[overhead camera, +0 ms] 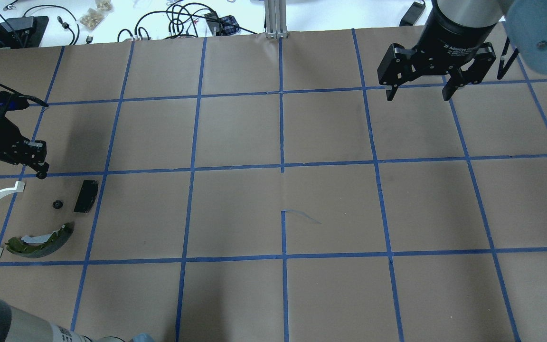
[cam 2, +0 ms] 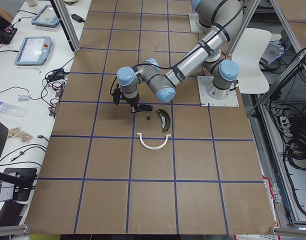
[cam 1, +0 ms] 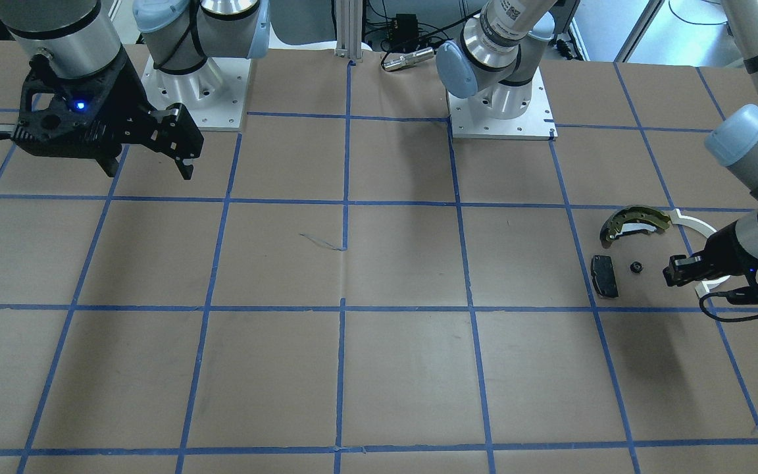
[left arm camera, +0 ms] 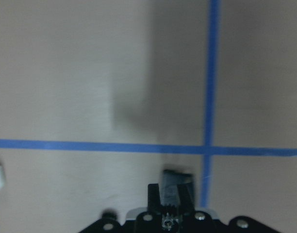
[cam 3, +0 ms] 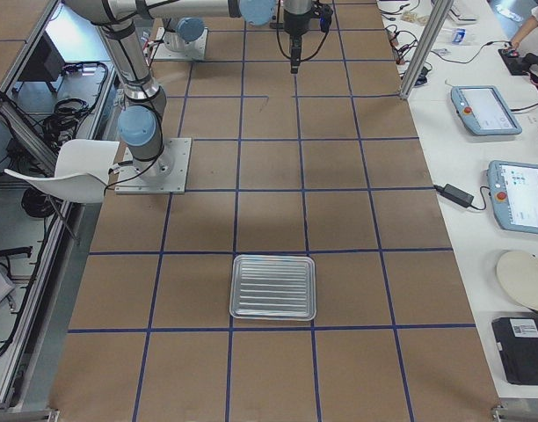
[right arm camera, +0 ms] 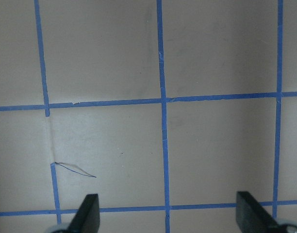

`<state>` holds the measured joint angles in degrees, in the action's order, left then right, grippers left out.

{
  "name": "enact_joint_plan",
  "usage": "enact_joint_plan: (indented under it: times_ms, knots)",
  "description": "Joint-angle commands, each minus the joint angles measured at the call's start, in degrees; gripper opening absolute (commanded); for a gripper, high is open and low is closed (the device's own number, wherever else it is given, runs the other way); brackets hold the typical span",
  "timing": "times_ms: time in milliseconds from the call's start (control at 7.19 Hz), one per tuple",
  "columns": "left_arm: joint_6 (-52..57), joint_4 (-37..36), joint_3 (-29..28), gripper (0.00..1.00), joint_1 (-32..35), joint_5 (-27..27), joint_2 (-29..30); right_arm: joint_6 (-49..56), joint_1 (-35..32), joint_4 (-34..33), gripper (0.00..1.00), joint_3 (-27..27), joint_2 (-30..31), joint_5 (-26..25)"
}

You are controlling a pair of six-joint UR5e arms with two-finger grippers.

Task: Place bearing gear from tray to pile

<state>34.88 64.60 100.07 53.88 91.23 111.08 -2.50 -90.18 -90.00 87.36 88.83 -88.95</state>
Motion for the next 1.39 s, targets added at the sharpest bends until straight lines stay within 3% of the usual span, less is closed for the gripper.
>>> enact_joint_plan:
  times_ms: [0,1113,1253]
  knots:
    - [3.2,-0.4,0.6,0.00,-2.2,0.4,2.1,0.0,0.0,0.0,1.00,0.4,0.0,0.1]
    - [4.3,-2.6,3.5,0.00,-2.4,3.2,4.8,0.0,0.0,-0.1,1.00,1.0,0.0,0.4]
    - [4.4,-2.6,3.6,0.12,-2.4,3.3,4.8,0.0,0.0,-0.1,1.00,1.0,0.0,0.4]
